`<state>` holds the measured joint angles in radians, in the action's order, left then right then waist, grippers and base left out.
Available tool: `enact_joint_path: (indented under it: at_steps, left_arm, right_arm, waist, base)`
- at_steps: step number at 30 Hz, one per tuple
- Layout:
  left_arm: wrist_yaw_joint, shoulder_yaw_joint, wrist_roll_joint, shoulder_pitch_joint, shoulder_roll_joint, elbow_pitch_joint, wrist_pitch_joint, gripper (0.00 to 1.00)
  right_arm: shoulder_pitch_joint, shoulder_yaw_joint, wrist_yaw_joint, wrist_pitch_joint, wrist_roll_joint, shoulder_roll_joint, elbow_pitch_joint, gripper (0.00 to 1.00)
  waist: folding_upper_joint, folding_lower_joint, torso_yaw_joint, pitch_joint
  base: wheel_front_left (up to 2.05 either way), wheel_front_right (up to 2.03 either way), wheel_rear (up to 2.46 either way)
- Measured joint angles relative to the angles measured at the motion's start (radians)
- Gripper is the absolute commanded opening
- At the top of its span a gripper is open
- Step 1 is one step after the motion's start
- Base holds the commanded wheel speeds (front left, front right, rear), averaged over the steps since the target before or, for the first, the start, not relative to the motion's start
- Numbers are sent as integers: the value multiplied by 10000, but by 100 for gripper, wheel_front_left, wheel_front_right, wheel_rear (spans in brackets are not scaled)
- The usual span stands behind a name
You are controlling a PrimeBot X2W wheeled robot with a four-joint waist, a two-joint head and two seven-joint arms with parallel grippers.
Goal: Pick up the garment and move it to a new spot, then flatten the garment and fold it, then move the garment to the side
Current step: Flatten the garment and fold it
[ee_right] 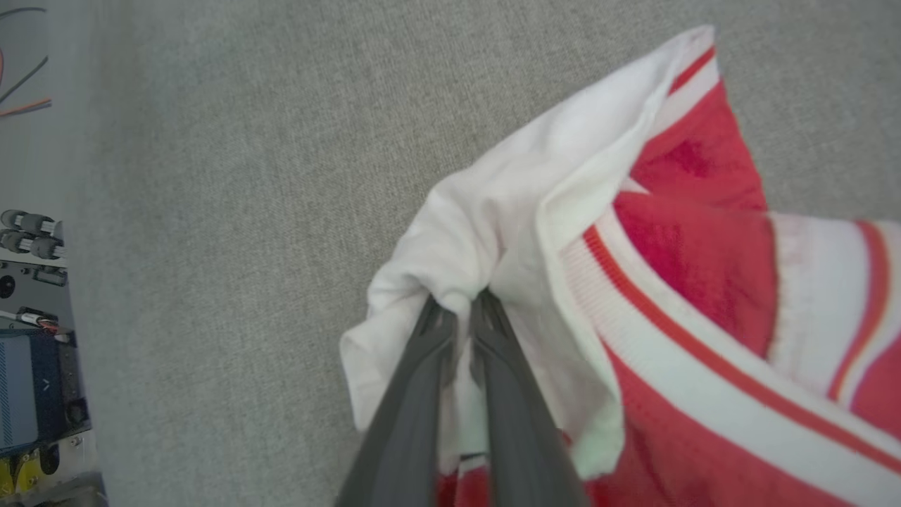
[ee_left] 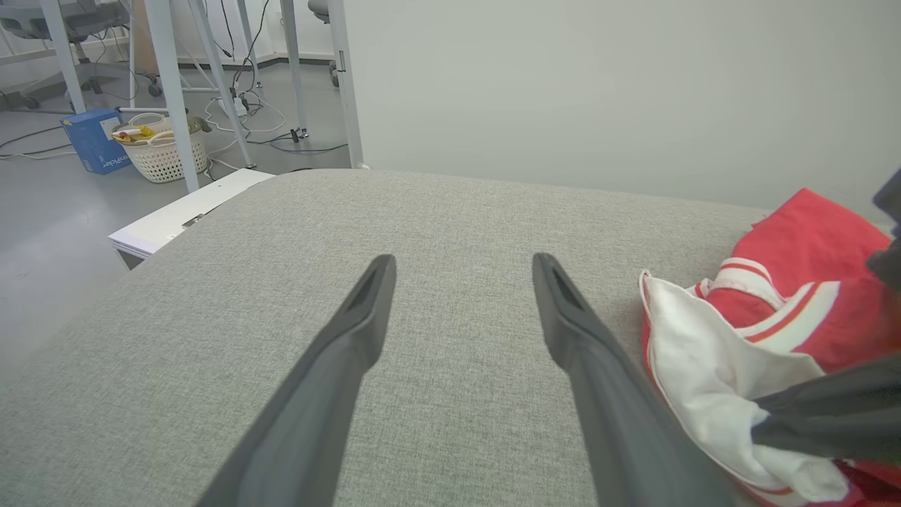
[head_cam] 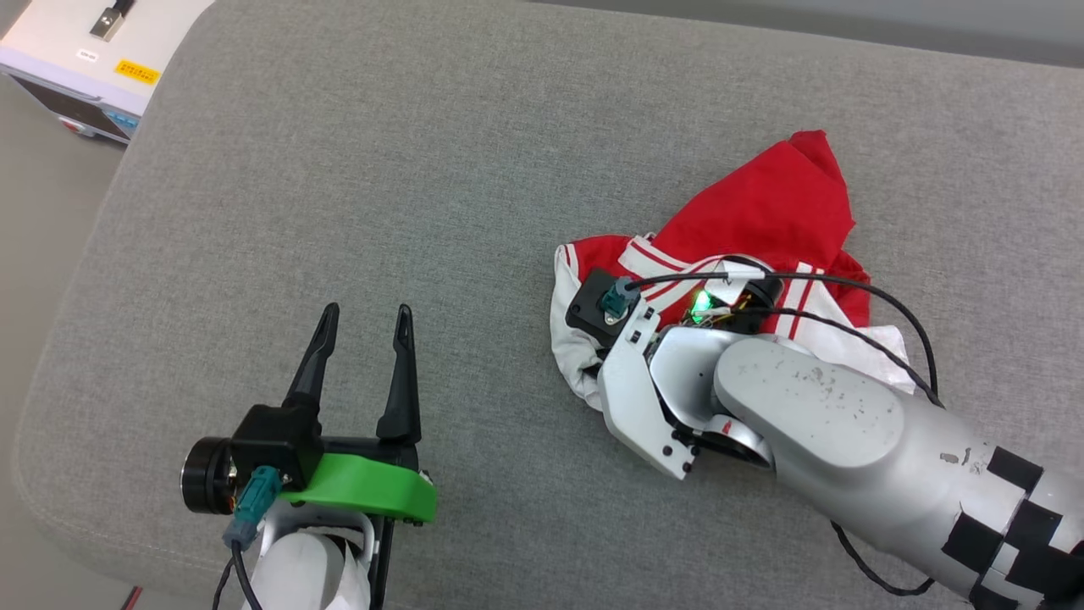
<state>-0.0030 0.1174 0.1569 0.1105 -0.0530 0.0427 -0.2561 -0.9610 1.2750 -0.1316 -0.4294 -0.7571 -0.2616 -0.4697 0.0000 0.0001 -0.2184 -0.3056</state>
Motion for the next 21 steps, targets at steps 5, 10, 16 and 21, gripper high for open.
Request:
enact_joint_path:
  at_steps: [5,10,16,21]
  left_arm:
    - [42,-123,-2,-12,0,58,0,100]
    - [75,-291,-79,-203,0,65,0,100]
    - [73,-514,-255,-604,0,52,0,100]
    - [73,-579,-454,-767,0,-19,0,100]
  right_arm:
    - [126,36,0,1593,128,-33,-25,100]
    - [125,-295,0,3726,-138,-625,614,100]
    - [552,-2013,0,4888,-211,-2067,1919,100]
    - [1355,-4061,0,5014,786,-3375,2614,100]
  waist:
    - [0,0,123,176]
    - [0,0,309,553]
    - [0,-1,604,1066]
    - [1,-1,859,1390]
  base:
    - [0,0,0]
    - [0,0,0]
    - [0,0,0]
    - [0,0,0]
